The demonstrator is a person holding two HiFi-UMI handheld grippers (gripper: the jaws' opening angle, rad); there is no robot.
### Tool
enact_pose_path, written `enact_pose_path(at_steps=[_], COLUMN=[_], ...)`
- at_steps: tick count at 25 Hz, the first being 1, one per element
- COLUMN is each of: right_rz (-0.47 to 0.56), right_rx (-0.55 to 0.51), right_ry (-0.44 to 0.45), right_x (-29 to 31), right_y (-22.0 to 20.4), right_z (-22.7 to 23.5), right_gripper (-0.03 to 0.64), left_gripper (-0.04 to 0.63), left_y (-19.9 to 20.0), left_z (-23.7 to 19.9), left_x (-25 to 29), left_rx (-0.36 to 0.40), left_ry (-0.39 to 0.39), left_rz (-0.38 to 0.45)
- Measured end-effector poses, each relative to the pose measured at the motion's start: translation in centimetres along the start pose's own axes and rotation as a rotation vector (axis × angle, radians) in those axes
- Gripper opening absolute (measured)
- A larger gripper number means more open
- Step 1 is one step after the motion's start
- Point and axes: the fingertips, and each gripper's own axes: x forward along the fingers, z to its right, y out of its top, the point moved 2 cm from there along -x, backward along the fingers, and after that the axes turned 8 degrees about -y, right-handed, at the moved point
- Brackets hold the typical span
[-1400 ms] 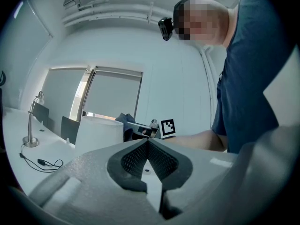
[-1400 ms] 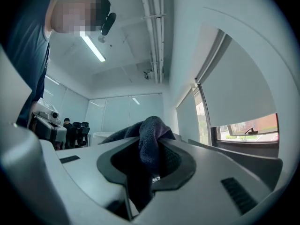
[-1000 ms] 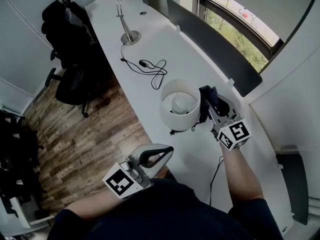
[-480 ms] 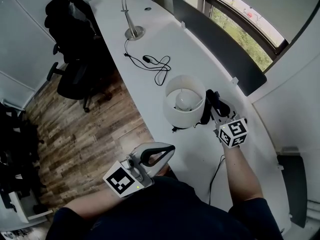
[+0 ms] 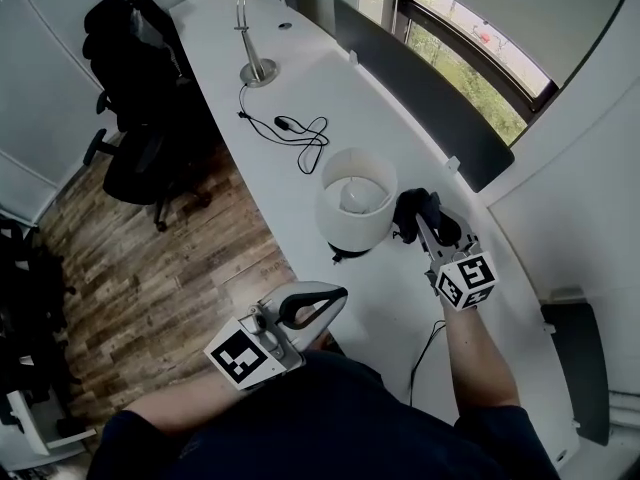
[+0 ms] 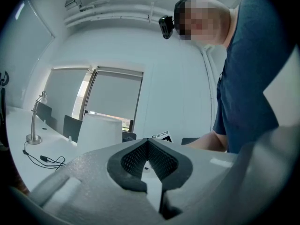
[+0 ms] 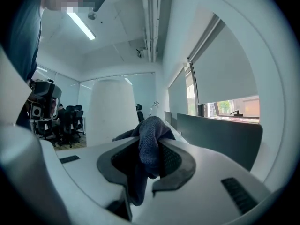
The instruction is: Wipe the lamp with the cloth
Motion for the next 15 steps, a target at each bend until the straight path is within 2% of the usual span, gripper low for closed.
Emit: enact_pose_path(at_steps=[6,15], right_rz=[0.048,0.115], right_rx=[-0.004,0.009], right_ry=[0.011,0.074], right_x=[-3.2,-6.2], right_y=[2.9,6.5], right_z=[-2.8,-8.3], right_gripper=[0.094,0.094], left_gripper=[0.002,0.002], left_y=[0.9,2.6], left_z=[0.8,1.3], left_x=[-0.4,-0.7], left_rx=[0.014,0.028], left_ry=[-0.024,-0.062], left_rz=[0.036,0.090])
